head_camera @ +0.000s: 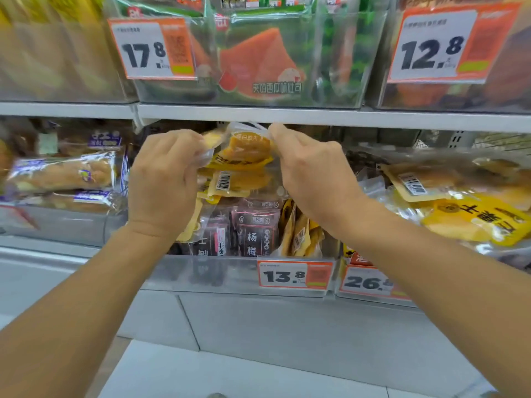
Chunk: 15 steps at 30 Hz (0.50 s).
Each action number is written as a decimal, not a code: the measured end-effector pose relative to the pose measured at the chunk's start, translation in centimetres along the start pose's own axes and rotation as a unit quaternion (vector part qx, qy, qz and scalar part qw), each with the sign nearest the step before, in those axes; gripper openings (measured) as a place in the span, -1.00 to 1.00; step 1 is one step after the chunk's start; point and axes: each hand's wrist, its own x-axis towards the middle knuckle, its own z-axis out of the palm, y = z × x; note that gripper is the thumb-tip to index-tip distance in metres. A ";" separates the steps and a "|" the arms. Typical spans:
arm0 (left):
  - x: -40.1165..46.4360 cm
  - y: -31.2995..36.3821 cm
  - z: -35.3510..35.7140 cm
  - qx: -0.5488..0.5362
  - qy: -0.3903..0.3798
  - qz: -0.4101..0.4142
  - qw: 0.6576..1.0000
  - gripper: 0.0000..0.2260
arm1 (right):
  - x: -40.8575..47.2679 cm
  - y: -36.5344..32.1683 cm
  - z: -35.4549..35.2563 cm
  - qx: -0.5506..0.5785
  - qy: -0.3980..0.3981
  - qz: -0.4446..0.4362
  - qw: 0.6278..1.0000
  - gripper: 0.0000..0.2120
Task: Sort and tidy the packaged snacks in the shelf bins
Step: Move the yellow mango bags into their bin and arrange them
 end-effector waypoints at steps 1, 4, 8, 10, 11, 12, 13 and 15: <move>-0.3 -0.4 -0.1 0.005 -0.033 -0.015 0.999 -0.88 | -0.1 -0.1 0.6 0.002 -0.042 -0.006 0.999 -0.71; -1.4 -1.8 0.4 0.022 -0.178 -0.065 0.982 -0.93 | -0.8 -0.1 2.3 0.010 -0.244 -0.013 0.970 -0.62; -1.5 -2.2 0.7 0.009 -0.302 -0.097 0.948 -0.79 | -0.3 0.8 2.3 0.084 -0.339 0.090 0.933 -0.75; -1.1 -1.7 0.7 -0.004 -0.314 -0.106 0.944 -0.66 | 0.2 1.1 1.5 0.102 -0.366 0.103 0.919 -0.67; -0.8 -1.4 0.6 -0.002 -0.323 -0.110 0.940 -0.58 | 0.4 0.8 0.9 0.102 -0.382 0.096 0.914 -0.62; -0.5 -1.1 0.6 0.001 -0.330 -0.111 0.937 -0.51 | 0.3 0.5 0.3 0.098 -0.398 0.087 0.908 -0.56; -0.2 -0.6 0.4 0.007 -0.339 -0.111 0.934 -0.45 | 0.2 0.0 -0.5 0.087 -0.414 0.078 0.903 -0.50; 0.4 0.2 0.0 0.016 -0.340 -0.098 0.935 -0.39 | -0.3 -0.5 -2.5 0.042 -0.405 0.060 0.912 -0.47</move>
